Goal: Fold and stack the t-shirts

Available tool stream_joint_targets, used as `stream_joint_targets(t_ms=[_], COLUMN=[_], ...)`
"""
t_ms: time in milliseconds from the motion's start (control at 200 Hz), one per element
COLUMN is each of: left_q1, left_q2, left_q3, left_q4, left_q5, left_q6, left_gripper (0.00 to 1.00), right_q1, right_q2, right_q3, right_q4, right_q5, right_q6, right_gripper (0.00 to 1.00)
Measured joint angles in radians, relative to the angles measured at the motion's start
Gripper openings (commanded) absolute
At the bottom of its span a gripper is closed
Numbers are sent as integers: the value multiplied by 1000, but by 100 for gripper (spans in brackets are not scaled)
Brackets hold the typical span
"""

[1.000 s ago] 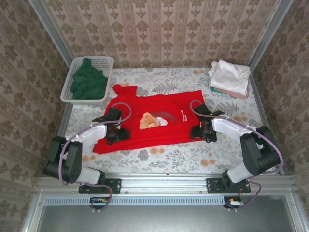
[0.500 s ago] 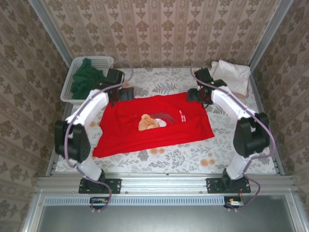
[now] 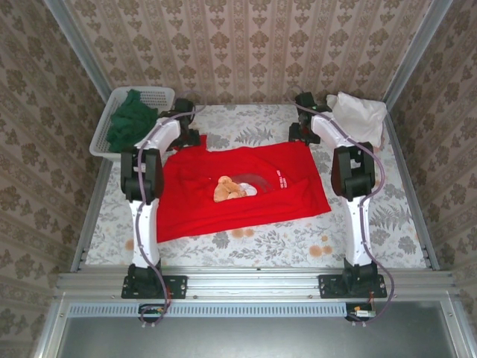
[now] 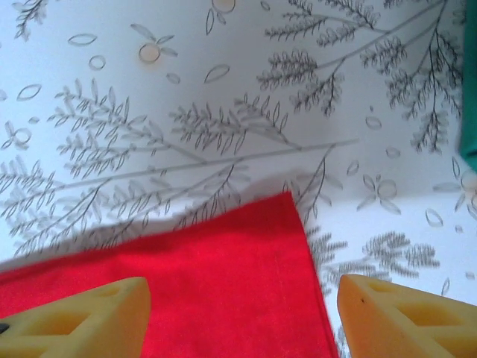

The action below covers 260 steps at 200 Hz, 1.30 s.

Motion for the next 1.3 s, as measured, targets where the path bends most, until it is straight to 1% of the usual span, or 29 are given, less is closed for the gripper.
stream_joint_targets(t_ms=[30,65,90,140,190,295,410,505,615,685,755,810,830,955,1025,1135,1240,1300], left_q1=[7,12,13,8,-4,-41,-79,-101,-122,-136,-151,-161,-163,-151,-115,-41,18,36], left_q2=[2,5,8,18,31,55,80,111,140,149,150,148,146,123,108,96,113,140], left_q3=[6,14,22,40,62,98,113,141,174,192,208,219,219,218,218,216,246,293], left_q4=[2,1,2,1,2,5,6,6,5,2,0,-3,-3,-34,-43,-42,-58,-68], left_q5=[6,18,23,36,49,84,128,174,213,237,265,278,282,257,240,204,164,151], left_q6=[-5,-7,-8,-3,-8,-6,-1,1,18,29,40,61,60,87,90,90,81,71], left_gripper=[63,60,58,51,45,38,35,37,45,47,55,66,67,70,73,73,70,64], right_q1=[-2,-5,-6,-9,-12,-17,-28,-46,-78,-105,-127,-141,-146,-157,-154,-148,-145,-144], right_q2=[23,47,61,87,104,107,53,-8,-79,-129,-171,-196,-204,-230,-225,-205,-199,-199], right_q3=[34,66,83,114,129,113,11,-90,-209,-291,-351,-375,-381,-377,-352,-314,-310,-310], right_q4=[-12,-25,-33,-55,-71,-99,-57,-43,-16,4,15,19,25,54,60,76,85,87], right_q5=[0,-2,-3,-7,-14,-20,-29,-40,-50,-55,-57,-57,-57,-81,-105,-132,-150,-156], right_q6=[-2,-3,-8,-5,-11,-4,3,5,5,5,8,8,8,8,8,8,8,8], right_gripper=[63,59,53,42,30,16,4,0,0,0,0,0,0,0,0,0,0,0])
